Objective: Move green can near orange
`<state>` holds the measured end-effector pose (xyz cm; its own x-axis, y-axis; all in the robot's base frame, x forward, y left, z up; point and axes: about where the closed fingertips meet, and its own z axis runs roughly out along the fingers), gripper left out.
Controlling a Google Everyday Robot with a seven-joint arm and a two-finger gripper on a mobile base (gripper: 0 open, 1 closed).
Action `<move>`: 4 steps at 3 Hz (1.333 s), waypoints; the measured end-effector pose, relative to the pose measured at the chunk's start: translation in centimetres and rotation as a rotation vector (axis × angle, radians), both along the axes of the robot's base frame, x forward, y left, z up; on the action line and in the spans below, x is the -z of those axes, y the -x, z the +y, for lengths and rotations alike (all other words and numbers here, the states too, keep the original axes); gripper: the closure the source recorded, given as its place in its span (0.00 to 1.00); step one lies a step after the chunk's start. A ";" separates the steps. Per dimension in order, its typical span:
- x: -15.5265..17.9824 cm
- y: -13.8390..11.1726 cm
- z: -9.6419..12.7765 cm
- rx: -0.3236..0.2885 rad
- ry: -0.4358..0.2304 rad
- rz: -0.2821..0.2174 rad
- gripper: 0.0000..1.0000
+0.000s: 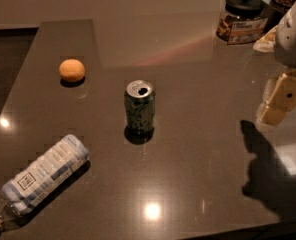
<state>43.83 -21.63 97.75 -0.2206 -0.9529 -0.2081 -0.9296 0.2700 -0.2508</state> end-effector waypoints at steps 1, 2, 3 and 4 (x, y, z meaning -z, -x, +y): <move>-0.1 -0.1 0.2 -0.002 -0.004 -0.003 0.00; -0.4 -0.4 1.5 -0.032 -0.033 -0.004 0.00; -0.5 -1.5 5.8 -0.124 -0.114 -0.005 0.00; -0.5 -2.4 10.9 -0.213 -0.224 0.002 0.00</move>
Offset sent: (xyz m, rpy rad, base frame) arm 0.0140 0.0544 0.0084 0.1222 0.0150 0.1252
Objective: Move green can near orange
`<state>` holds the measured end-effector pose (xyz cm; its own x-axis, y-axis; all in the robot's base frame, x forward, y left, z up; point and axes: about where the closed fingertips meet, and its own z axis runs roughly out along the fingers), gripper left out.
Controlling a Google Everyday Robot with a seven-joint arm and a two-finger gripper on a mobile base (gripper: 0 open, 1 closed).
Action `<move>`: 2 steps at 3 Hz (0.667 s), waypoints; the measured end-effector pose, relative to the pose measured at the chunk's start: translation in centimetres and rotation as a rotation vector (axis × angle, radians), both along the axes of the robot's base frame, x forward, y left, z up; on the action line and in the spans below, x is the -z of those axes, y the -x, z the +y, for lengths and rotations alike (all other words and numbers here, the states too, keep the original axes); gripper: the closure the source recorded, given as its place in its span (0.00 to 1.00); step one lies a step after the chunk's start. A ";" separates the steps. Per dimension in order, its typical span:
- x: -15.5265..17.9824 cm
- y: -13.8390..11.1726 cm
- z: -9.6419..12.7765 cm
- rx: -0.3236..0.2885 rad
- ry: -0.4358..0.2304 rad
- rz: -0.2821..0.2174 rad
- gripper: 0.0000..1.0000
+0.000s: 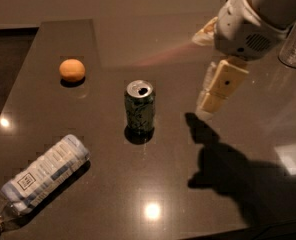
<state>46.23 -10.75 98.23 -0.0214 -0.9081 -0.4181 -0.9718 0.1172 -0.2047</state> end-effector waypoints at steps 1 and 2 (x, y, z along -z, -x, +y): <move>0.3 -0.1 2.8 -0.040 -0.056 0.002 0.00; 1.4 0.1 5.8 -0.074 -0.105 0.016 0.00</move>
Offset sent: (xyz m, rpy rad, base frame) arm -0.0044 0.0928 -0.0354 0.1669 0.0497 0.1153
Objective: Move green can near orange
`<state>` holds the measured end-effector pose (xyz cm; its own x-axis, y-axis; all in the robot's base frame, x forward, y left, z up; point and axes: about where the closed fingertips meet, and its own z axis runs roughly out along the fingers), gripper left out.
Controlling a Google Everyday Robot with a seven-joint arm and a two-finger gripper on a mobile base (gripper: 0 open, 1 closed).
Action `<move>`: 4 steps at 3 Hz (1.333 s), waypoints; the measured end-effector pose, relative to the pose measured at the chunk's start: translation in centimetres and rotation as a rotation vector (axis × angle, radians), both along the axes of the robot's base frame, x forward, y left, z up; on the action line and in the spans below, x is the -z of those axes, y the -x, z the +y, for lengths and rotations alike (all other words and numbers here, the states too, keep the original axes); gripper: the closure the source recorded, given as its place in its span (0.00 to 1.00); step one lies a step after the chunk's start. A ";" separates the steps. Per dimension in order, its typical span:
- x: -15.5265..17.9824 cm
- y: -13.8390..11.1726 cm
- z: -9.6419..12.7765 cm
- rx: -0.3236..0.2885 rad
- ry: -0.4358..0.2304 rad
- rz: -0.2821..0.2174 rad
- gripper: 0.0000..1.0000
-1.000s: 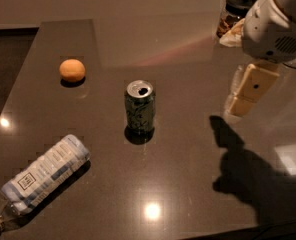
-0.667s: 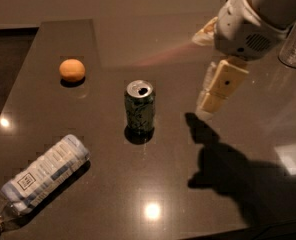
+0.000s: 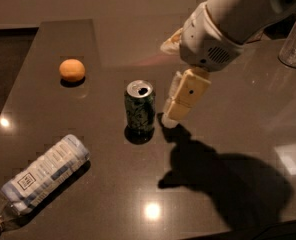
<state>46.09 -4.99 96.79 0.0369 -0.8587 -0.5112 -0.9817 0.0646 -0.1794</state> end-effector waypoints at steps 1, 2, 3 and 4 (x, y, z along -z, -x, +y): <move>1.5 0.2 2.4 -0.028 -0.028 0.022 0.00; 3.0 0.1 4.1 -0.041 -0.054 0.049 0.00; 4.6 -0.6 5.7 -0.044 -0.076 0.067 0.00; 5.5 -1.2 6.1 -0.036 -0.083 0.073 0.00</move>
Offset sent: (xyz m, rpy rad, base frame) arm 0.0036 0.0597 -0.0514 0.0904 0.0944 0.0529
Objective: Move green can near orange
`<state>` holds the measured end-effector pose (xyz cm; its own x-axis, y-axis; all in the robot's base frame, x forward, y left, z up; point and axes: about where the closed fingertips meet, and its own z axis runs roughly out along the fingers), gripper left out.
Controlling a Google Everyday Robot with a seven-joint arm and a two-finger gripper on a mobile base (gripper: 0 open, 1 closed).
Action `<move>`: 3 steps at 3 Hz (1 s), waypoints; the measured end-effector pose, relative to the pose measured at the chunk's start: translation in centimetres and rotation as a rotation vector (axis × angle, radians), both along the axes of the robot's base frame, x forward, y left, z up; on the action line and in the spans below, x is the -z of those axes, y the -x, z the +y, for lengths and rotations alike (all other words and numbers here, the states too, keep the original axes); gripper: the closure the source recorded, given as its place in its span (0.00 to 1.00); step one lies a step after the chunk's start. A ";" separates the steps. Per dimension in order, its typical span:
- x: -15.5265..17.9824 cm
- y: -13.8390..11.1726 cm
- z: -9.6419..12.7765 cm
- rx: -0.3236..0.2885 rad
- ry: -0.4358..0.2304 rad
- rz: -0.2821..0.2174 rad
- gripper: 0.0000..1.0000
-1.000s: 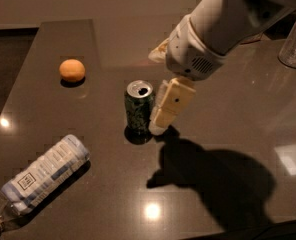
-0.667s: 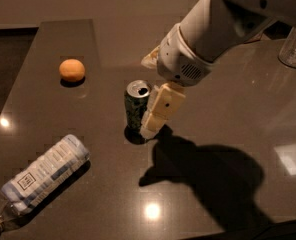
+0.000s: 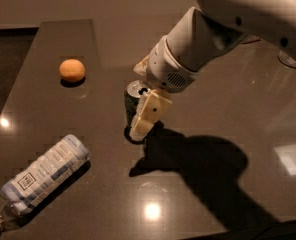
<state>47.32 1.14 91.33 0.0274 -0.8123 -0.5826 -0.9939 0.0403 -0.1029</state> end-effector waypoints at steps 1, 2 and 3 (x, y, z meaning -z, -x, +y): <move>0.4 -0.7 -0.3 0.017 0.002 0.003 0.18; 0.2 -1.3 -0.6 0.026 0.002 0.005 0.41; -0.7 -2.3 -0.4 0.029 -0.006 0.004 0.65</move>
Offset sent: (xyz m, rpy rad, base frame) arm 0.0245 -0.0129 0.0017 0.0030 0.0112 -0.0422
